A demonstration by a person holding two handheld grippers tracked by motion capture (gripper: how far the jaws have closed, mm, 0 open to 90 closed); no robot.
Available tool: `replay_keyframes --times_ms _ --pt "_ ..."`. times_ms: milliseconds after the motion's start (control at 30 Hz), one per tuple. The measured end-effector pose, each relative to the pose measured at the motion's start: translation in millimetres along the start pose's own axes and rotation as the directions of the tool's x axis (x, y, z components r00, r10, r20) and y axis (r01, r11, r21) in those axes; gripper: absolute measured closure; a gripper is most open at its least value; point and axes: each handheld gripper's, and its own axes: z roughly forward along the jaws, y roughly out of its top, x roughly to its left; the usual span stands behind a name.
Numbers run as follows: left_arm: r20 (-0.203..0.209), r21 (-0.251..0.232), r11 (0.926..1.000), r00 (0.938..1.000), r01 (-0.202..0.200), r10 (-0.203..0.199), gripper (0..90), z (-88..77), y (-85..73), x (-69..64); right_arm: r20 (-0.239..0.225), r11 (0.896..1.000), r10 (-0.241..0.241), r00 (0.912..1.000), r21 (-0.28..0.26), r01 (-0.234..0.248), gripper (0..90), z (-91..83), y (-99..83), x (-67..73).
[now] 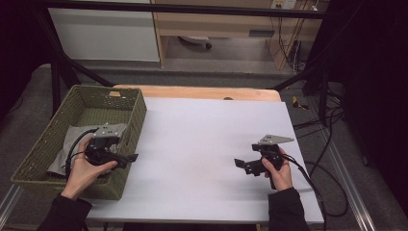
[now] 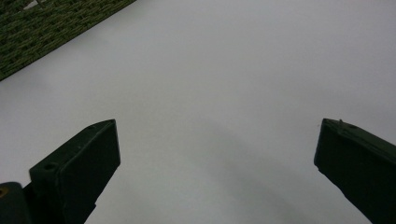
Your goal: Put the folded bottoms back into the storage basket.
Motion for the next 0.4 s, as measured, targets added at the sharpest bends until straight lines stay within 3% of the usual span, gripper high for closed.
replay_keyframes --times_ms 400 --pt "0.002 0.005 1.0 1.0 -0.004 0.004 2.3 1.4 -0.4 -0.5 0.0 1.0 0.022 0.9997 -0.007 -0.022 0.7 -6.8 -11.7 -8.0"
